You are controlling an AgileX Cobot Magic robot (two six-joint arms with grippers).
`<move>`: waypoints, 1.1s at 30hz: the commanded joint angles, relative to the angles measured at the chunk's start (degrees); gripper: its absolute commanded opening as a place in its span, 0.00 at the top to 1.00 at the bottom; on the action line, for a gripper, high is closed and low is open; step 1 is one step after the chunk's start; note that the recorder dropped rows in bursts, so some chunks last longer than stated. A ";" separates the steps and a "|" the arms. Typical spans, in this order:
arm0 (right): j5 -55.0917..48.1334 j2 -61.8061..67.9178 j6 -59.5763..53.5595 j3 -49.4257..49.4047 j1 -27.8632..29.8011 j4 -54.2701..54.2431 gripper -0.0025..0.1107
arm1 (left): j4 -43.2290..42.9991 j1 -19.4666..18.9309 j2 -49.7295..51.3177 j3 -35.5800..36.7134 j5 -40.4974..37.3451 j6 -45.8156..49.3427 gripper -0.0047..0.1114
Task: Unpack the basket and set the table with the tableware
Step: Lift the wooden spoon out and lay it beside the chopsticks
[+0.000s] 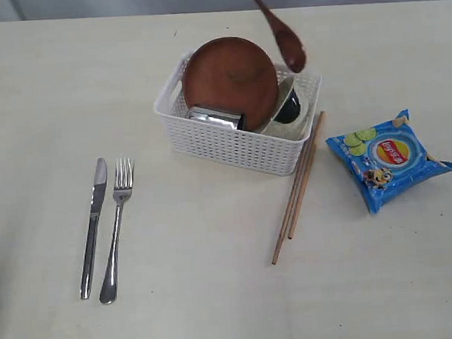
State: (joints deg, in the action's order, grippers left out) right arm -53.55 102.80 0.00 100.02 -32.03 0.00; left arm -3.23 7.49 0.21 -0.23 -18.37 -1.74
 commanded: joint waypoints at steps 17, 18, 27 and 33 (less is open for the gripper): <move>8.68 -2.57 1.75 -26.29 23.76 -13.28 0.98 | 0.14 -0.08 -0.21 0.23 0.02 -0.03 0.96; 9.65 -2.57 1.75 -27.27 23.88 -13.85 0.98 | 0.14 -0.08 -0.21 0.23 0.02 -0.03 0.96; 10.69 3.47 0.00 -30.20 23.88 -17.89 0.98 | 0.14 -0.08 -0.21 0.23 0.02 -0.03 0.96; 10.80 5.56 -0.45 -30.20 23.88 -17.77 0.84 | 0.14 -0.08 -0.21 0.23 0.02 -0.03 0.96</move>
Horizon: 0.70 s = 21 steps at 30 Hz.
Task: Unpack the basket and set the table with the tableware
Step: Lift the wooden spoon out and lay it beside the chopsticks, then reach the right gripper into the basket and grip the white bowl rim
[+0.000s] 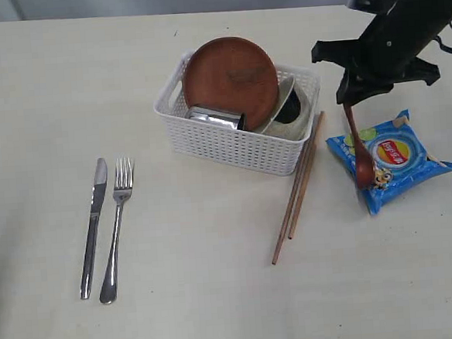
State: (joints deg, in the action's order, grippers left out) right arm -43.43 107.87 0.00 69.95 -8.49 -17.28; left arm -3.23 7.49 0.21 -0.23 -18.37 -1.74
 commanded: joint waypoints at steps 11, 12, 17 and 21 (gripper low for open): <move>-6.75 -6.01 -4.37 7.19 -0.70 -0.38 0.52 | 0.14 -0.08 -0.21 0.23 0.04 0.07 0.96; -10.29 -6.60 -4.10 9.05 -1.94 0.28 0.52 | 0.14 -0.08 -0.21 0.23 0.04 0.07 0.96; -18.31 -6.75 4.74 11.77 -10.30 12.42 0.52 | 0.14 -0.08 -0.21 0.23 0.04 0.07 0.96; -17.02 -6.75 10.02 11.91 -15.01 14.78 0.52 | 0.14 -0.08 -0.21 0.23 0.04 0.07 0.96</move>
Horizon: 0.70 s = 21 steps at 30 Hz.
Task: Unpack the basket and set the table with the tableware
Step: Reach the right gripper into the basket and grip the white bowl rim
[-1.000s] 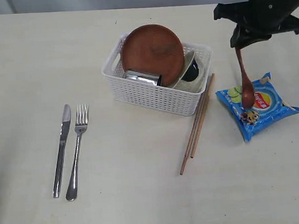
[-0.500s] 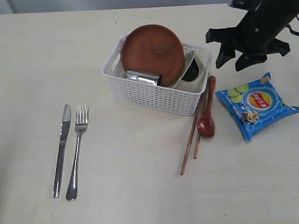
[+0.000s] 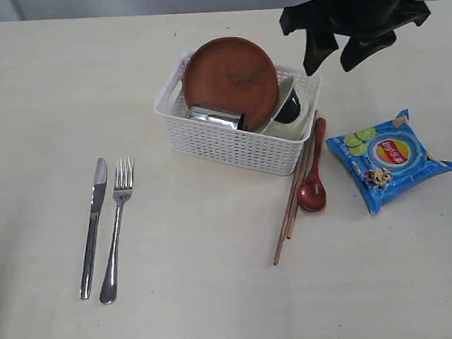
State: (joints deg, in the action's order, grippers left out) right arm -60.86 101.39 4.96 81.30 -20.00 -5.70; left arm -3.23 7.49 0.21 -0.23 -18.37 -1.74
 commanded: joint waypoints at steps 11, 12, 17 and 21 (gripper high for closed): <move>-0.66 5.15 15.59 0.66 -6.95 5.70 0.52 | 0.14 -0.08 -0.21 0.23 0.04 0.07 0.96; -0.67 5.74 15.59 0.66 -6.95 5.70 0.52 | 0.14 -0.08 -0.21 0.23 0.04 0.07 0.96; -0.36 7.30 17.80 0.66 -7.58 6.53 0.54 | 0.14 -0.08 -0.21 0.23 0.04 -0.04 0.96; -2.23 9.02 17.81 2.61 -7.58 6.99 0.71 | 0.14 -0.08 -0.21 0.23 0.04 -0.04 0.96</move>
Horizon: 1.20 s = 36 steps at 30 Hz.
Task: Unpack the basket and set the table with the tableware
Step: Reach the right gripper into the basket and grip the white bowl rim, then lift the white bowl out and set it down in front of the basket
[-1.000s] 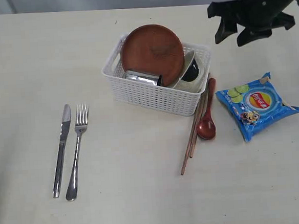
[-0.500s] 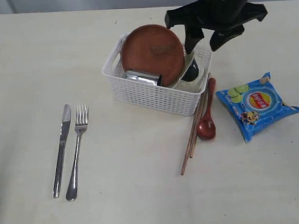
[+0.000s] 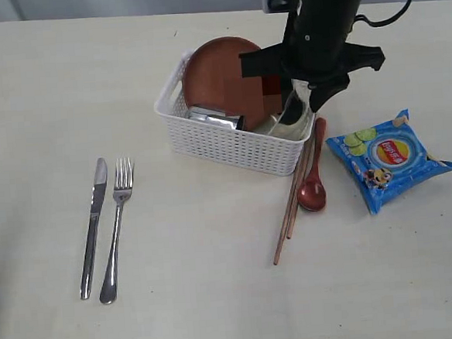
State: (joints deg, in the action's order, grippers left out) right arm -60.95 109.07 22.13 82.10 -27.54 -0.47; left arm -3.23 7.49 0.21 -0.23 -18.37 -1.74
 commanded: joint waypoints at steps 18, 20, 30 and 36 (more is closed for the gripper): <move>-9.02 3.10 0.16 18.59 -0.05 13.64 0.98 | 0.14 -0.08 -0.21 0.23 0.04 -0.04 0.96; -9.02 3.10 0.16 20.34 -0.05 13.64 0.98 | 0.14 -0.08 -0.21 0.23 0.04 -0.04 0.96; -9.02 2.96 -0.91 25.71 -0.05 16.01 0.98 | 0.14 -0.08 -0.21 0.23 0.04 0.07 0.96; -9.02 1.40 -2.50 27.15 -0.05 19.46 0.98 | 0.14 -0.08 -0.21 0.23 0.04 0.07 0.96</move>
State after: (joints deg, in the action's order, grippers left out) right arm -70.15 112.29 20.66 108.57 -27.64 16.40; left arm -3.23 7.49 0.21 -0.23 -18.37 -1.74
